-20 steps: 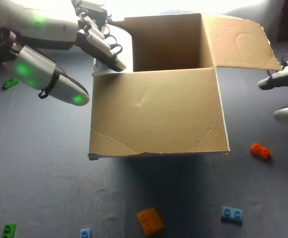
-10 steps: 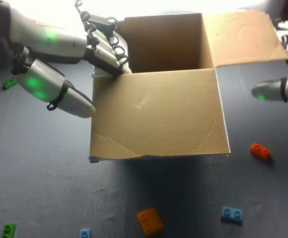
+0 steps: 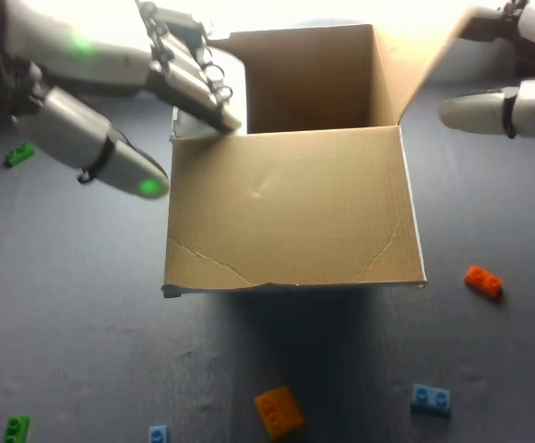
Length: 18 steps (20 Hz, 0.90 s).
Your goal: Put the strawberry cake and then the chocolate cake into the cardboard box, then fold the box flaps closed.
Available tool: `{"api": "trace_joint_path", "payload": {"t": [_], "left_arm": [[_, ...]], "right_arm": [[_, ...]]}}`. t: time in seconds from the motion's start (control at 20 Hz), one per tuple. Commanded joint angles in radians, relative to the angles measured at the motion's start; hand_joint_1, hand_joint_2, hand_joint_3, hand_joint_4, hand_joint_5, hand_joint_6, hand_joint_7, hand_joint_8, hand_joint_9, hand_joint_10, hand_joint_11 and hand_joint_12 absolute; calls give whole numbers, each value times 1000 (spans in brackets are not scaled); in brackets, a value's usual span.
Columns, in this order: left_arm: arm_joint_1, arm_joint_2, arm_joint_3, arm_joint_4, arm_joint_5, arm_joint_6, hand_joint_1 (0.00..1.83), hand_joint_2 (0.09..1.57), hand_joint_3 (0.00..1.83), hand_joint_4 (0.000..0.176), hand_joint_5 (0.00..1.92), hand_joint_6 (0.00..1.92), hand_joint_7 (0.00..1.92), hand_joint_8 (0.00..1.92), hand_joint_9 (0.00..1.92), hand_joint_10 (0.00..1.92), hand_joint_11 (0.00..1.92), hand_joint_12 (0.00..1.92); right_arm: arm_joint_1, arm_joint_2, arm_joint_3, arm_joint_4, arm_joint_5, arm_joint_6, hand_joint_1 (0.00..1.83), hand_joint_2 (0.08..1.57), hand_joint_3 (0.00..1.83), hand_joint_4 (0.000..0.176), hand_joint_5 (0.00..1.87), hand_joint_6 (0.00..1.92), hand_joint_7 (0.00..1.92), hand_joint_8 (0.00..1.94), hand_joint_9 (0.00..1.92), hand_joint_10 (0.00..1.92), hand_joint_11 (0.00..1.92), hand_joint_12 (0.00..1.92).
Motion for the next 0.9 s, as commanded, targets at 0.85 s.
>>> {"api": "trace_joint_path", "payload": {"t": [0.85], "left_arm": [[-22,-1,210,-19,-41,-20,0,1171,1,38,381,1,443,2,494,1,124,946]], "right_arm": [[35,-37,-63,27,-67,-83,231,1197,0,0,276,5,271,0,268,18,0,966]]}}
